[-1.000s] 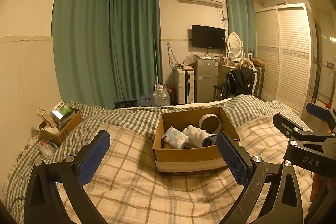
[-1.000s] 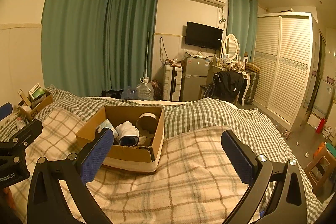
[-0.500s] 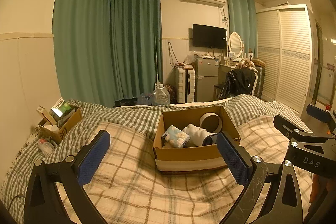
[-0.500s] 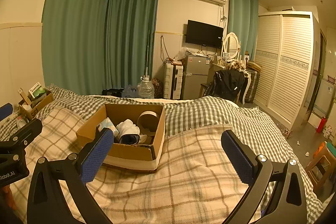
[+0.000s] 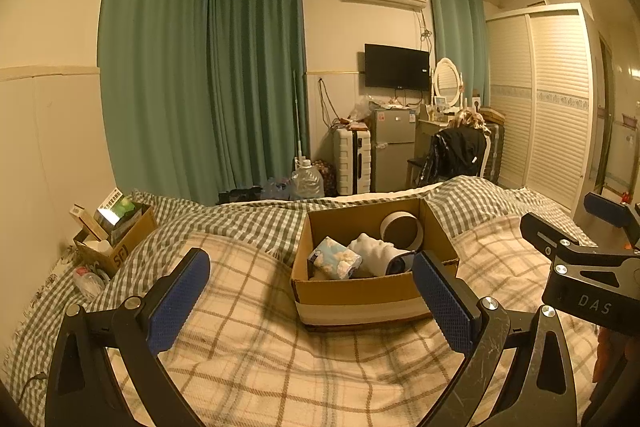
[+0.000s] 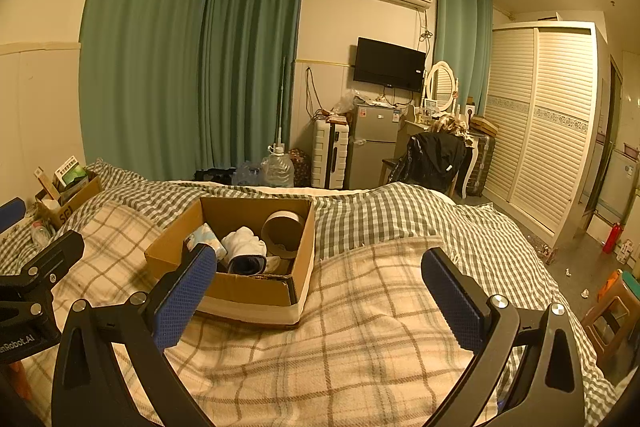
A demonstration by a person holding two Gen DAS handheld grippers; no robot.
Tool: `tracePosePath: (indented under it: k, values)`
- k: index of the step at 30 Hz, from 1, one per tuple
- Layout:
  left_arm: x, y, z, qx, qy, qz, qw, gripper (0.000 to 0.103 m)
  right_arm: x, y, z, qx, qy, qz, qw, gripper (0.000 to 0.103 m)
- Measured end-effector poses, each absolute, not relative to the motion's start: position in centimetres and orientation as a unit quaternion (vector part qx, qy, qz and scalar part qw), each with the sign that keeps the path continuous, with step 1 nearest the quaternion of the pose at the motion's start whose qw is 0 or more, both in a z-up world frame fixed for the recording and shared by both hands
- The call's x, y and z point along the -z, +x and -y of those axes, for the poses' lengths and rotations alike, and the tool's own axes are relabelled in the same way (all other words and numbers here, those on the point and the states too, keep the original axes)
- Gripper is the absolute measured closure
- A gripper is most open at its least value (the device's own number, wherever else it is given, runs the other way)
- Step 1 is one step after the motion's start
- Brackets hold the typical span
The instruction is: Organize objects
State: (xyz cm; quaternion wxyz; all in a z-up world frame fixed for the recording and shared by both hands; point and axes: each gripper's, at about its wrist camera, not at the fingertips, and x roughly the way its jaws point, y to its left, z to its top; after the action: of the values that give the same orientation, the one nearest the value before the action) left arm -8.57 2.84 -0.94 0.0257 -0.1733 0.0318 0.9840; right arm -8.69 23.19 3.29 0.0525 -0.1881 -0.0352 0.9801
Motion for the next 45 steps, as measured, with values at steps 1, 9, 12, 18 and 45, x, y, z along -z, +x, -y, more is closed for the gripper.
tracePosePath:
  k: [1, 9, 12, 18, 45]
  values:
    - [0.97, -8.6, -2.82, -0.984, -0.174, -0.032, 0.025, 0.0, -3.28, -8.69, -23.2, -0.98, -0.188, 0.035, 0.053, 0.0]
    - [1.0, -8.88, -2.38, -0.983, -0.178, -0.025, 0.022, 0.0, -3.07, -8.94, -23.27, -0.979, -0.192, 0.034, 0.051, 0.0]
    - [1.14, -9.0, -2.33, -0.983, -0.182, -0.022, 0.022, 0.0, -2.96, -9.08, -23.3, -0.979, -0.195, 0.034, 0.049, 0.0]
    - [1.3, -9.13, -2.17, -0.982, -0.185, -0.021, 0.021, 0.0, -2.86, -9.22, -23.28, -0.979, -0.197, 0.035, 0.048, 0.0]
    - [1.4, -9.27, -2.09, -0.982, -0.187, -0.025, 0.018, 0.0, -2.92, -9.43, -23.44, -0.978, -0.199, 0.03, 0.053, 0.0]
